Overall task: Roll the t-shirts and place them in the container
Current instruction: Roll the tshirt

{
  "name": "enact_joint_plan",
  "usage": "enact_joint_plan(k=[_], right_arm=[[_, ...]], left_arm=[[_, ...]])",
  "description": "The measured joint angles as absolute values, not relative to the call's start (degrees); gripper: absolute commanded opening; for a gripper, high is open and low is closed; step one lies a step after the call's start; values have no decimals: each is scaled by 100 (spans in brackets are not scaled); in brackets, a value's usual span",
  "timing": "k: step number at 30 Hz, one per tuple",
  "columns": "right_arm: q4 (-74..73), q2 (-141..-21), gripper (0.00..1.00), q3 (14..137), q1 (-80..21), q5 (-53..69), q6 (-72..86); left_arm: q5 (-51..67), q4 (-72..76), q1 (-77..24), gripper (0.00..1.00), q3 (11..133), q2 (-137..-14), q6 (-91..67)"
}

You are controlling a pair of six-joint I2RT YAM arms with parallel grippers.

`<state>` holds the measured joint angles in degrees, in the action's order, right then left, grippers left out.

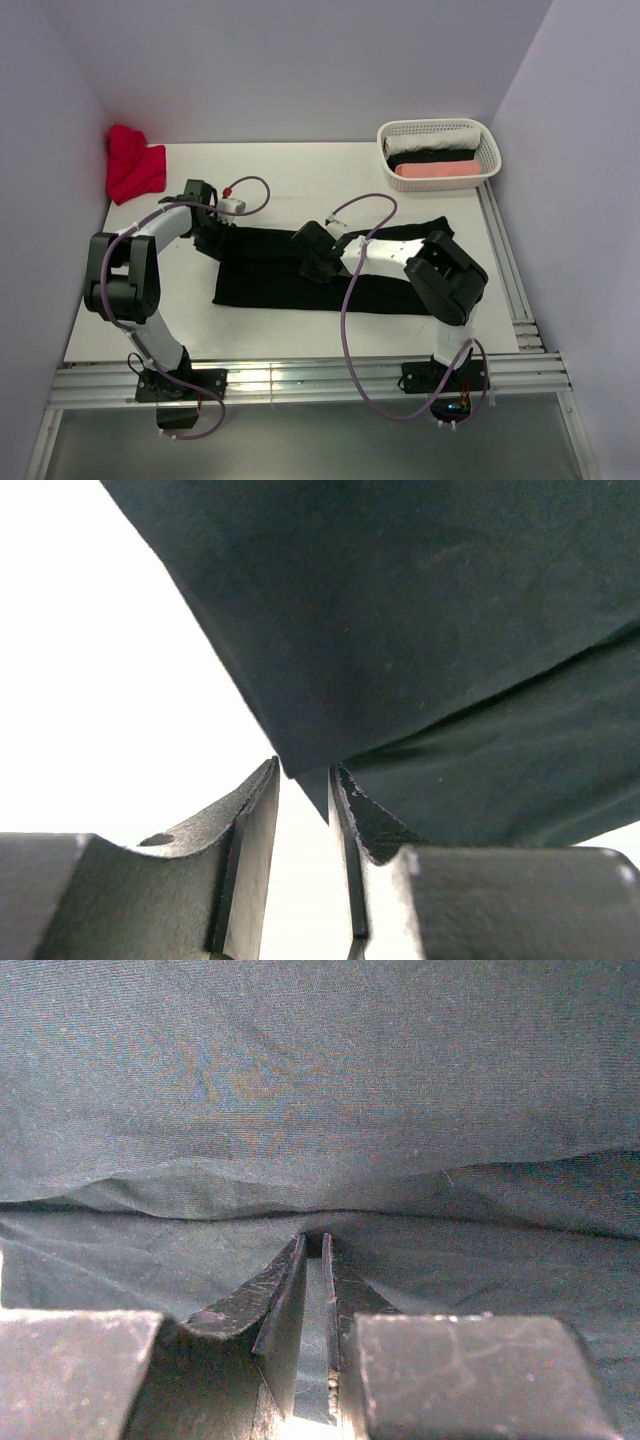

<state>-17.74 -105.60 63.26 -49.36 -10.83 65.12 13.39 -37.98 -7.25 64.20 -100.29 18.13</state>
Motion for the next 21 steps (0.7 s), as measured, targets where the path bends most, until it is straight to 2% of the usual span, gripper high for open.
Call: enact_joint_plan(k=[12, 21], right_arm=[[-1868, -10554, 21, 6381, -4954, -1111, 6475], [-2171, -10610, 22, 6746, -5041, -1138, 6403]], left_arm=[[1612, -4342, -639, 34, 6814, -9306, 1828], [1839, -4230, -711, 32, 7247, -9974, 1769]])
